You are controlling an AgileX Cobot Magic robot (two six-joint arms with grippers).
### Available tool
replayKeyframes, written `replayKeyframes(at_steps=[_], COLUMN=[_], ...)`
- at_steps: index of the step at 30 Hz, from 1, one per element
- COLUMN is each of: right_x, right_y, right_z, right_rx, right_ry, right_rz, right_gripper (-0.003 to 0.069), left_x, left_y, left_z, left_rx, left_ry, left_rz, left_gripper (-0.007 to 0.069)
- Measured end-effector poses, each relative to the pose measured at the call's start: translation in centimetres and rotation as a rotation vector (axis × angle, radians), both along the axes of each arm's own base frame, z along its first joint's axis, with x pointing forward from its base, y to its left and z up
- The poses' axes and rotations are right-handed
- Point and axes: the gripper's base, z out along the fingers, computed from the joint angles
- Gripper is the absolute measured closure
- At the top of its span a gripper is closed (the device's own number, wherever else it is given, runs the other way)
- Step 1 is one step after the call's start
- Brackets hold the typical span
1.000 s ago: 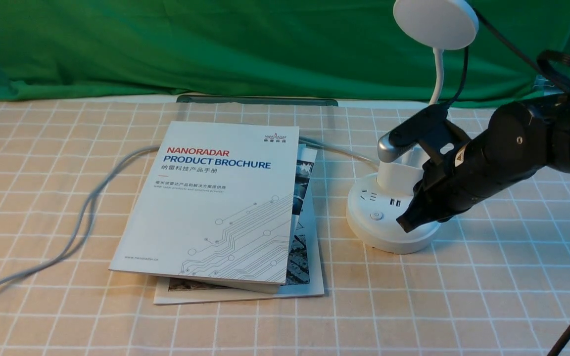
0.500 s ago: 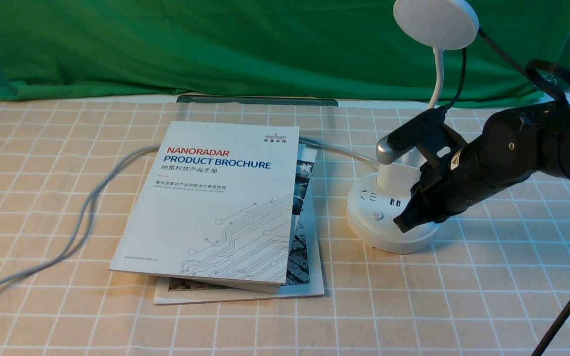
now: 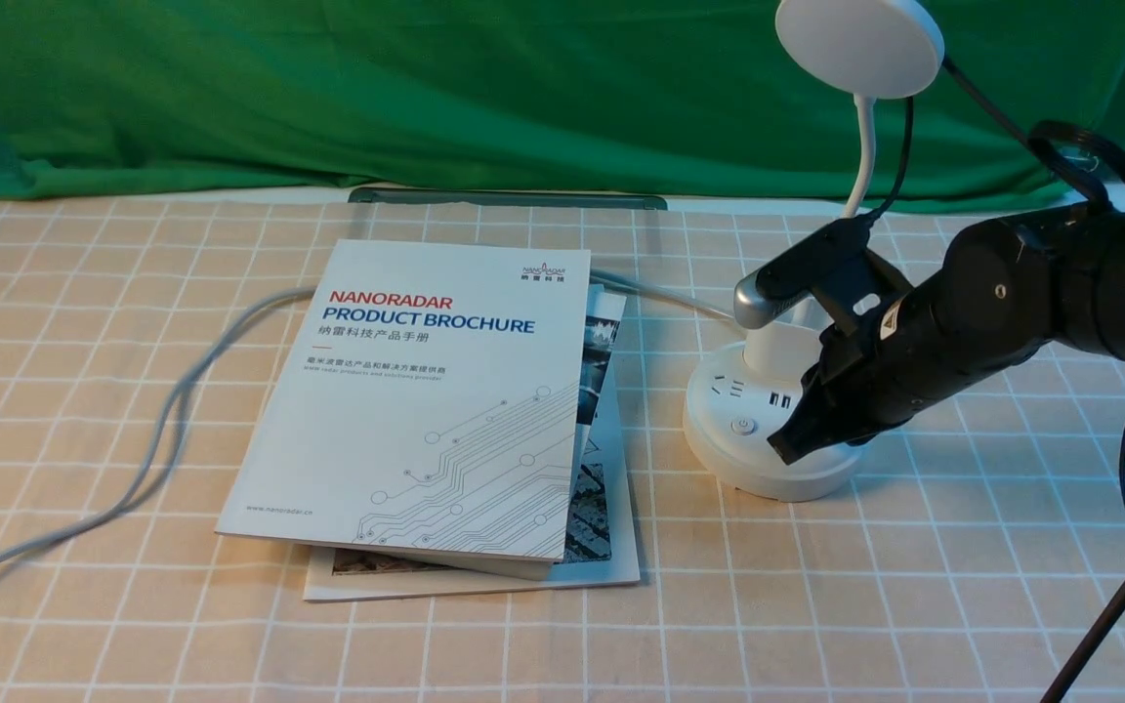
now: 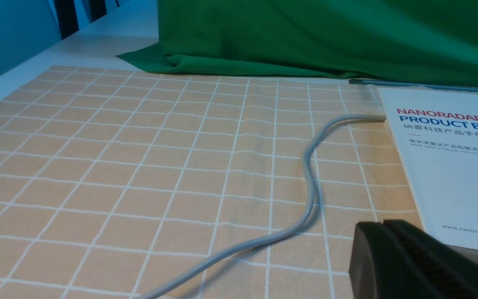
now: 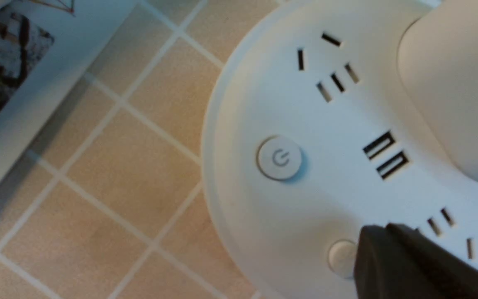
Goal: Turn on the table lamp on the light coffee tablecloth with your hand.
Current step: 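Press the button on the base of the white desk lamp with the right gripper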
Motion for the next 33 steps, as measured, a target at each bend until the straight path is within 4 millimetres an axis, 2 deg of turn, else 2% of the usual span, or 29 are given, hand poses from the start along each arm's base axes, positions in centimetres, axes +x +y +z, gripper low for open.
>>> replayKeyframes(at_steps=[14, 26, 32, 33], right_x=[0.3, 0.2, -1.0, -1.6], right_y=[0.1, 1.0, 0.6, 0.1], right_z=[-0.7, -1.1, 0.7, 2.1], right_rx=[-0.009, -0.044, -0.022, -0.008], right_ry=[0.017, 0.012, 0.043, 0.034], right_rz=[0.003, 0.056, 0.015, -0.004], right_gripper=[0.0629, 0.0629, 0.0629, 0.0629], left_x=[0.0, 0.0, 0.0, 0.0], left_y=[0.0, 0.0, 0.0, 0.0], left_z=[0.0, 0.0, 0.0, 0.0], left_rx=[0.000, 0.000, 0.000, 0.000], left_ry=[0.000, 0.000, 0.000, 0.000], left_rz=[0.000, 0.000, 0.000, 0.000], left_gripper=[0.0603, 0.0603, 0.0603, 0.0603])
